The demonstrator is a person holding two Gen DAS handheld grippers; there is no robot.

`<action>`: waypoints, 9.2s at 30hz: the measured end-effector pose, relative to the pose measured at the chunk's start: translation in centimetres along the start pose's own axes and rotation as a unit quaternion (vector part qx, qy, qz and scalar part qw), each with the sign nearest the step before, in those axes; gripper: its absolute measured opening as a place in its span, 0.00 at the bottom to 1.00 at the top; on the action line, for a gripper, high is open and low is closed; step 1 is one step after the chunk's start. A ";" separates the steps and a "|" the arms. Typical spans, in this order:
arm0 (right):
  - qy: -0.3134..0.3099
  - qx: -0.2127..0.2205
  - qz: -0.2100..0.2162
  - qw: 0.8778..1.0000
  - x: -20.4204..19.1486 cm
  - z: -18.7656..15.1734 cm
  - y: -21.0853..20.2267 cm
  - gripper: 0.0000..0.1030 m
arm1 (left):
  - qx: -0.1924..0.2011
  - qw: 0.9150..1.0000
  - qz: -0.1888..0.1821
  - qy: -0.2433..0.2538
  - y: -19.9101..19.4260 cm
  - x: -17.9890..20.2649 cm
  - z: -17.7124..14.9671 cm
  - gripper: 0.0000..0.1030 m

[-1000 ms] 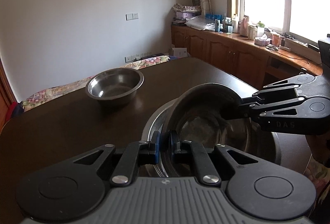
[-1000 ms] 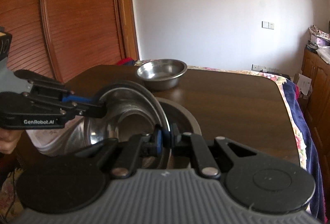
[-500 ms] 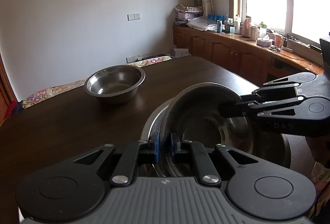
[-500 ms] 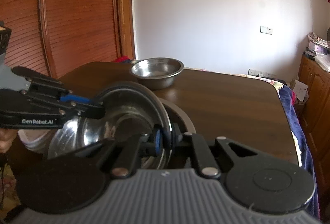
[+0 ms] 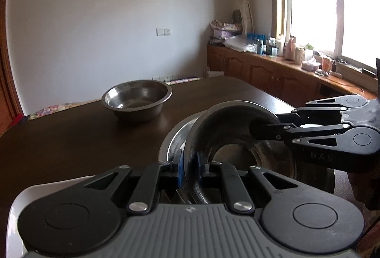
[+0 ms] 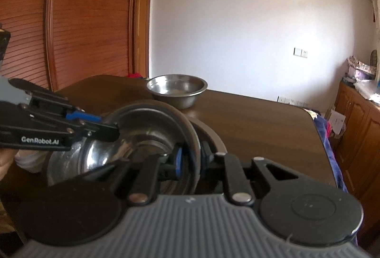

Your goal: Organize plates and bowls

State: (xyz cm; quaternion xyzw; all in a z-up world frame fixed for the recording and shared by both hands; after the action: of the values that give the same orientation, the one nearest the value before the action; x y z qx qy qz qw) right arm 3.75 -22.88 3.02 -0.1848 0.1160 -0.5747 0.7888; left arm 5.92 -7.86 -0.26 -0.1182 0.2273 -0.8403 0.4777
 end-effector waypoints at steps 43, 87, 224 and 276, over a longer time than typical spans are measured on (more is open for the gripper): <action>0.019 0.102 -0.037 0.994 -0.4 2.8 -5.2 1.00 | 0.104 0.992 0.060 -0.040 -5.8 -0.1 1.6 1.00; 0.069 -0.110 0.112 0.985 5.2 11.4 13.6 0.74 | -0.071 0.994 0.029 -0.078 10.7 -13.2 10.4 0.75; 0.095 0.114 -0.086 0.985 -1.2 -2.7 -7.8 1.00 | 0.121 0.987 0.090 -0.056 -7.9 3.3 -2.9 1.00; 0.175 0.018 -0.022 0.984 -1.5 -3.3 -3.8 0.30 | 0.044 0.994 0.040 -0.093 -2.8 4.0 -3.3 0.60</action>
State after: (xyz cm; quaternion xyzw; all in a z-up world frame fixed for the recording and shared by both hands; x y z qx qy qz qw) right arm -1.30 -23.01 1.62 -0.0694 0.2377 -0.6176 0.7465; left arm 0.37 -9.15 -1.82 -0.1658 0.1493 -0.8149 0.5349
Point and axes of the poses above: each gripper's, at about its wrist camera, not at the fingertips, and y roughly the way its jaws point, x to its right, z to its top, the point moved 3 cm from there along y, roughly the way its jaws point, and after that the axes turned 1 degree about -x, right-handed, at the moved point
